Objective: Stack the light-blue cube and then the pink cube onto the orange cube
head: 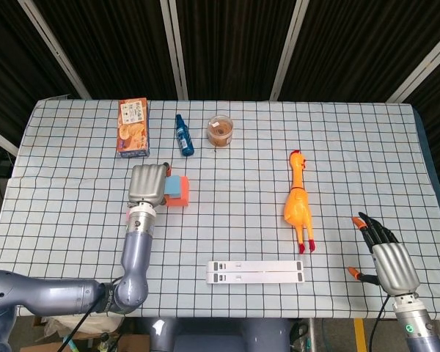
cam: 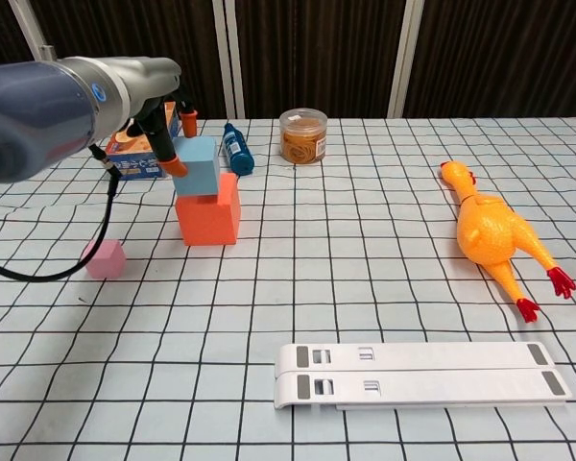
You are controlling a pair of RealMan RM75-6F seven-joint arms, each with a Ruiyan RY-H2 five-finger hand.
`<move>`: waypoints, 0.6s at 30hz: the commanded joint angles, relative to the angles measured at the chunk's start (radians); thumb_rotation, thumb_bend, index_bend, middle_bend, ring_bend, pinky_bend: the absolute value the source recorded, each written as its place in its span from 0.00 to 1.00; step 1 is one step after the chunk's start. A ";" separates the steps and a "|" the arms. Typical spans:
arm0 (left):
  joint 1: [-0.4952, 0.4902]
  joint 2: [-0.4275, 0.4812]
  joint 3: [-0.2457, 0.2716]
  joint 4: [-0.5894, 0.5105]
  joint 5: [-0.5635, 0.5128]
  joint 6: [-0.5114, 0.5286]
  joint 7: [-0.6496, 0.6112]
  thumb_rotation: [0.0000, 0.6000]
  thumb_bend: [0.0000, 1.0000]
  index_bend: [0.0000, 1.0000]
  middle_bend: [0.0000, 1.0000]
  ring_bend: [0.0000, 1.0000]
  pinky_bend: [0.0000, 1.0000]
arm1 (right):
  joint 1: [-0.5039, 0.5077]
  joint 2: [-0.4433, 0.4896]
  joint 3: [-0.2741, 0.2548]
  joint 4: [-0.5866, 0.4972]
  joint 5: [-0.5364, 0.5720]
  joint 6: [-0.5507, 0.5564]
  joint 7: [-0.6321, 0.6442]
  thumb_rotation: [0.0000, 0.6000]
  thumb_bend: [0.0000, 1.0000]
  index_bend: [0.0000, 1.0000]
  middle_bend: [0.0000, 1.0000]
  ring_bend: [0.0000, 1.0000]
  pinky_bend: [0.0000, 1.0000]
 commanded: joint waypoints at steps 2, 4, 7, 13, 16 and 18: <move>-0.015 -0.006 0.002 0.018 -0.014 -0.003 -0.002 1.00 0.31 0.45 1.00 0.82 0.84 | 0.001 -0.001 -0.001 0.000 -0.001 -0.002 -0.003 1.00 0.16 0.10 0.07 0.12 0.22; -0.023 -0.006 0.001 0.029 -0.019 -0.006 -0.006 1.00 0.32 0.45 1.00 0.82 0.84 | 0.001 -0.002 -0.002 0.000 -0.001 -0.003 -0.006 1.00 0.16 0.10 0.07 0.12 0.22; -0.032 -0.002 0.001 0.039 -0.028 -0.011 -0.008 1.00 0.32 0.45 1.00 0.82 0.84 | 0.001 -0.002 -0.001 -0.001 -0.002 -0.001 -0.007 1.00 0.16 0.10 0.07 0.12 0.22; -0.043 0.009 0.011 0.046 -0.039 -0.024 -0.016 1.00 0.32 0.45 1.00 0.82 0.83 | 0.001 -0.003 -0.001 -0.001 0.000 -0.003 -0.009 1.00 0.16 0.10 0.07 0.12 0.22; -0.050 0.011 0.018 0.057 -0.042 -0.034 -0.021 1.00 0.32 0.45 1.00 0.82 0.83 | 0.002 -0.005 -0.002 -0.001 -0.002 -0.004 -0.013 1.00 0.16 0.10 0.07 0.12 0.22; -0.056 0.011 0.022 0.065 -0.043 -0.041 -0.024 1.00 0.32 0.44 1.00 0.82 0.83 | 0.002 -0.006 -0.002 -0.001 -0.001 -0.005 -0.015 1.00 0.16 0.10 0.07 0.12 0.22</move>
